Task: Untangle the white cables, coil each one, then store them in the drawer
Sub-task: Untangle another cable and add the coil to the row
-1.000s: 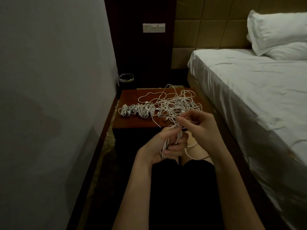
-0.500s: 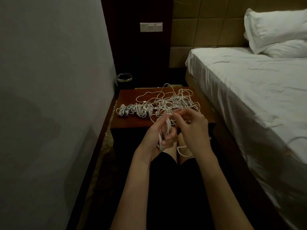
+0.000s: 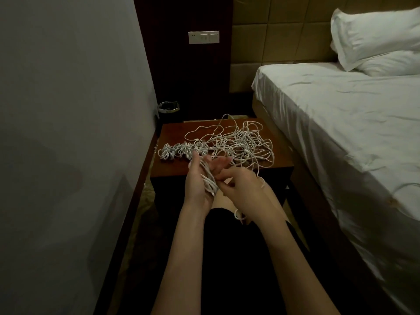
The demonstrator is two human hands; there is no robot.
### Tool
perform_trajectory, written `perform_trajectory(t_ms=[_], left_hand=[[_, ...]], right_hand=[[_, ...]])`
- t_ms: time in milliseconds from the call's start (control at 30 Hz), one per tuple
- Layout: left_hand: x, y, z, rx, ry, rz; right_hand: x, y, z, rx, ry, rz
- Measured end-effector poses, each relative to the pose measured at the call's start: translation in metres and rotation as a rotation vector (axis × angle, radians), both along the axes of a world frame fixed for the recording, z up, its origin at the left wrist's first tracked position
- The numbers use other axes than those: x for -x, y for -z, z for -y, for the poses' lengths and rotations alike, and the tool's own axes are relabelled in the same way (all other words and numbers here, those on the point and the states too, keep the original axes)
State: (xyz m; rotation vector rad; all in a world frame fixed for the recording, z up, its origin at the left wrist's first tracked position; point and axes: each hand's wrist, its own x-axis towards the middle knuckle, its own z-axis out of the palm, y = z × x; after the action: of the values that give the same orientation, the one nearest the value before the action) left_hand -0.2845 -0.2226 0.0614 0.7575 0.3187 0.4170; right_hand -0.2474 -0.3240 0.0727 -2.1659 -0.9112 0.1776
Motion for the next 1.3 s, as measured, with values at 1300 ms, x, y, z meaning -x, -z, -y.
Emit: perform_trajectory(t_ms=[1300], left_hand=[[0.011, 0.008, 0.009, -0.156, 0.803, -0.186]], right_hand=[[-0.02, -0.006, 0.031, -0.159, -0.198, -0.082]])
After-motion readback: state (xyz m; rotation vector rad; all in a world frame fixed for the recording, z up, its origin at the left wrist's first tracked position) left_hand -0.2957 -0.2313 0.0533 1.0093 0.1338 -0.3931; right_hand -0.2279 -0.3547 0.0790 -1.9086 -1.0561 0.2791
